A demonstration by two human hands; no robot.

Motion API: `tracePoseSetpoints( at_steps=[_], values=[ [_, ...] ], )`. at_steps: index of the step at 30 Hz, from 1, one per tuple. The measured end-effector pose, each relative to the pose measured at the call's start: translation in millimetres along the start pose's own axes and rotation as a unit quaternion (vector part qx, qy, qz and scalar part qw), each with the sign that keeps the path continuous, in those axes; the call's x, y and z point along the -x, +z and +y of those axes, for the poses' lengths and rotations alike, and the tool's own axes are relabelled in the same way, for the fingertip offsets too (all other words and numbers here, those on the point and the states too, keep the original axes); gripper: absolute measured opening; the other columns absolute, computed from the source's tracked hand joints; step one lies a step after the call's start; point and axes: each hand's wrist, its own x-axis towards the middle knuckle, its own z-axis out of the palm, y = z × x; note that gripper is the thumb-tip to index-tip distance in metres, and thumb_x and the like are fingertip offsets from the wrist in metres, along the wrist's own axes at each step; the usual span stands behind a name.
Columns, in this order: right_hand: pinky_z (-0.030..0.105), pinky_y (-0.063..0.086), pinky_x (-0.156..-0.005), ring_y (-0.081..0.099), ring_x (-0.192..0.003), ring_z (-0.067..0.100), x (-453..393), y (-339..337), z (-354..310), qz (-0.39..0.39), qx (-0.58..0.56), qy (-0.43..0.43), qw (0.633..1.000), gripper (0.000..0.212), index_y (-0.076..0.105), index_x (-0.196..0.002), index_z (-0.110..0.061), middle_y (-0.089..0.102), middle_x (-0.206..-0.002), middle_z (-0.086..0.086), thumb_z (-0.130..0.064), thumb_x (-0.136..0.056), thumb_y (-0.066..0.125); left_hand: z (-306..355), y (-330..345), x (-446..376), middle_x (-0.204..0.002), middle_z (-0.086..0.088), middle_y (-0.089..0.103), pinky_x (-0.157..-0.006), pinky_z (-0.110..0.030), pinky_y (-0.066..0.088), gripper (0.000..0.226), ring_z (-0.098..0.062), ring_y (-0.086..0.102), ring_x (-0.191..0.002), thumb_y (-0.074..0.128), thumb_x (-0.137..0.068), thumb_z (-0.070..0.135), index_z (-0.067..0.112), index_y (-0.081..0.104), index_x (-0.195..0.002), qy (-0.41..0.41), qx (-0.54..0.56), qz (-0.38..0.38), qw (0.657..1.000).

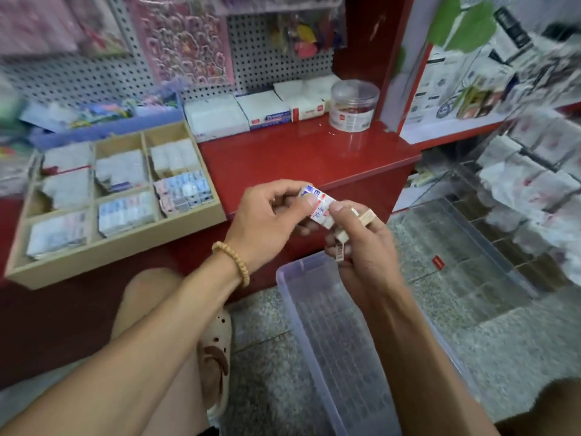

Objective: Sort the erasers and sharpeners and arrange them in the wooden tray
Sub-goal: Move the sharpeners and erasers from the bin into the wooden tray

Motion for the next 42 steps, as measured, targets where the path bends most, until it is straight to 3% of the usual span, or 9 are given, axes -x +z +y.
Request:
tracePoseSetpoints(
  at_steps=[3, 9, 13, 19, 21, 25, 31, 36, 42],
  values=[
    [0.023, 0.032, -0.044, 0.043, -0.051, 0.016, -0.1, 30.7, -9.0, -0.029, 0.020, 0.011, 0.999, 0.012, 0.064, -0.078, -0.013, 0.053, -0.073, 0.018, -0.013, -0.088, 0.072, 17.7, -23.6, -1.2, -0.072, -0.006, 0.071, -0.056, -0.027, 0.057, 0.018, -0.018, 0.067, -0.056, 0.071, -0.082, -0.002, 0.010, 0.066, -0.094, -0.008, 0.019, 0.023, 1.000],
    [0.020, 0.034, -0.038, 0.048, -0.045, 0.013, -5.9, 94.4, -7.3, -0.097, 0.065, 0.057, 0.992, 0.015, 0.063, -0.084, -0.011, 0.055, -0.063, 0.006, -0.022, -0.088, 0.073, 36.8, -84.8, 1.4, -0.082, -0.012, 0.069, -0.057, -0.020, 0.055, 0.021, -0.014, 0.067, -0.059, 0.073, -0.080, -0.002, 0.005, 0.065, -0.098, -0.028, 0.015, 0.059, 0.998],
    [0.021, 0.032, -0.039, 0.045, -0.043, 0.012, -13.8, 135.4, 11.1, -0.112, 0.050, 0.111, 0.986, 0.021, 0.059, -0.080, -0.013, 0.054, -0.059, 0.003, -0.025, -0.089, 0.072, 35.7, -136.0, 2.4, -0.091, -0.019, 0.067, -0.058, -0.025, 0.058, 0.019, -0.022, 0.070, -0.063, 0.074, -0.079, 0.000, 0.011, 0.066, -0.093, -0.040, -0.048, 0.085, 0.994],
    [0.020, 0.033, -0.038, 0.046, -0.044, 0.012, -35.3, 175.8, 38.4, -0.144, 0.010, 0.199, 0.969, 0.020, 0.057, -0.083, -0.012, 0.054, -0.067, 0.004, -0.028, -0.092, 0.067, 28.4, -222.7, -4.2, -0.088, -0.009, 0.069, -0.053, -0.023, 0.054, 0.022, -0.019, 0.070, -0.063, 0.077, -0.078, 0.003, 0.018, 0.064, -0.088, -0.082, -0.190, 0.141, 0.968],
    [0.020, 0.037, -0.039, 0.048, -0.045, 0.013, -41.9, 186.8, 44.4, -0.158, -0.012, 0.219, 0.963, 0.023, 0.059, -0.084, -0.011, 0.055, -0.072, 0.006, -0.032, -0.093, 0.063, 21.7, -252.7, -12.4, -0.089, -0.006, 0.069, -0.061, -0.026, 0.054, 0.023, -0.019, 0.068, -0.071, 0.079, -0.077, 0.006, 0.022, 0.064, -0.086, -0.084, -0.239, 0.153, 0.955],
    [0.020, 0.038, -0.039, 0.046, -0.047, 0.013, -53.1, 205.3, 52.6, -0.160, -0.028, 0.238, 0.958, 0.029, 0.057, -0.086, -0.010, 0.054, -0.072, 0.007, -0.037, -0.096, 0.055, 7.0, -294.3, -31.1, -0.085, 0.005, 0.064, -0.078, -0.029, 0.050, 0.019, -0.017, 0.062, -0.082, 0.079, -0.077, 0.015, 0.019, 0.066, -0.090, -0.082, -0.409, 0.140, 0.898],
    [0.021, 0.038, -0.039, 0.045, -0.050, 0.014, -66.8, 216.6, 62.1, -0.148, 0.017, 0.221, 0.964, 0.036, 0.059, -0.089, -0.004, 0.056, -0.077, 0.012, -0.039, -0.098, 0.053, -25.2, -314.7, -56.0, -0.110, -0.003, 0.066, -0.087, -0.037, 0.052, 0.024, -0.024, 0.061, -0.102, 0.074, -0.080, 0.021, 0.024, 0.064, -0.101, -0.126, -0.560, 0.058, 0.817],
    [0.023, 0.040, -0.042, 0.048, -0.051, 0.016, -69.6, 219.3, 64.3, -0.131, 0.038, 0.208, 0.969, 0.033, 0.062, -0.091, -0.004, 0.064, -0.082, 0.018, -0.036, -0.098, 0.055, -46.7, -306.4, -68.5, -0.111, -0.007, 0.062, -0.088, -0.034, 0.045, 0.023, -0.027, 0.054, -0.108, 0.070, -0.083, 0.019, 0.019, 0.066, -0.106, -0.118, -0.565, 0.039, 0.815],
    [0.024, 0.041, -0.042, 0.048, -0.053, 0.016, -74.5, 219.7, 69.1, -0.121, 0.054, 0.206, 0.970, 0.038, 0.064, -0.088, -0.001, 0.058, -0.084, 0.018, -0.036, -0.098, 0.056, -58.4, -304.2, -70.7, -0.115, -0.007, 0.056, -0.093, -0.037, 0.047, 0.032, -0.027, 0.054, -0.110, 0.068, -0.080, 0.011, 0.019, 0.060, -0.110, -0.102, -0.569, 0.050, 0.815]
  ],
)
